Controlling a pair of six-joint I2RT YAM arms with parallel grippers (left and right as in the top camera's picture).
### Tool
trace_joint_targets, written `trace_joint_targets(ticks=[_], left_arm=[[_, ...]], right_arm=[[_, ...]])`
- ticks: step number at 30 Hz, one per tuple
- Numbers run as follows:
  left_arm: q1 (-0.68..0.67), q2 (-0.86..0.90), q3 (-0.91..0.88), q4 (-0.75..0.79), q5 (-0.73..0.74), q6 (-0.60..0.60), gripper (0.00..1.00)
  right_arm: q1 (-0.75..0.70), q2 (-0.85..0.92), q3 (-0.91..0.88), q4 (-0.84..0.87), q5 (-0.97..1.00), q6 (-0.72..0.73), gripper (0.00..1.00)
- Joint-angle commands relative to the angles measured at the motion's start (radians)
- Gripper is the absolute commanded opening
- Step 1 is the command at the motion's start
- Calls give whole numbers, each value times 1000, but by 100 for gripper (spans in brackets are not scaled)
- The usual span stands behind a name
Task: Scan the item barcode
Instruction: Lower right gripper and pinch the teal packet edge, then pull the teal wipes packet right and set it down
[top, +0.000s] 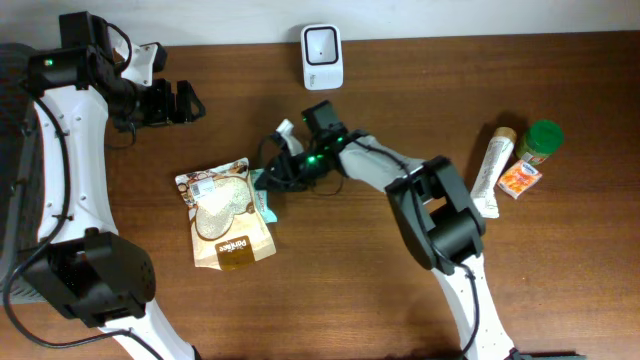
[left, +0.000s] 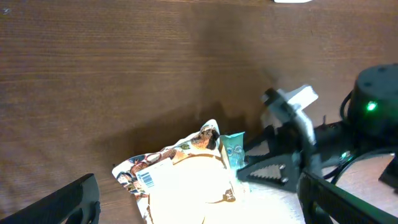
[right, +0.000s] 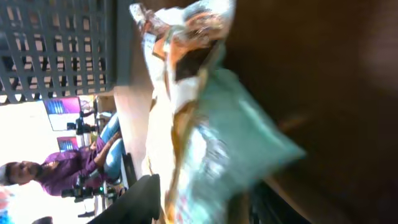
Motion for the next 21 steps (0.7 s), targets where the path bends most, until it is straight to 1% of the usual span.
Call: trace_joint_targets(ticks=[1, 6, 10, 16, 21], left_arm=[[0, -2, 6, -2, 11, 9, 99], [0, -2, 6, -2, 11, 9, 99], [0, -2, 6, -8, 11, 10, 99], [-2, -2, 6, -8, 11, 9, 99], [-2, -2, 6, -8, 11, 9, 99]], right_arm=[[17, 35, 0, 30, 31, 74, 41], [16, 44, 0, 37, 32, 90, 32], [-5, 44, 0, 80, -29, 90, 32], [-8, 44, 0, 80, -36, 86, 32], [-6, 44, 0, 80, -36, 87, 30]])
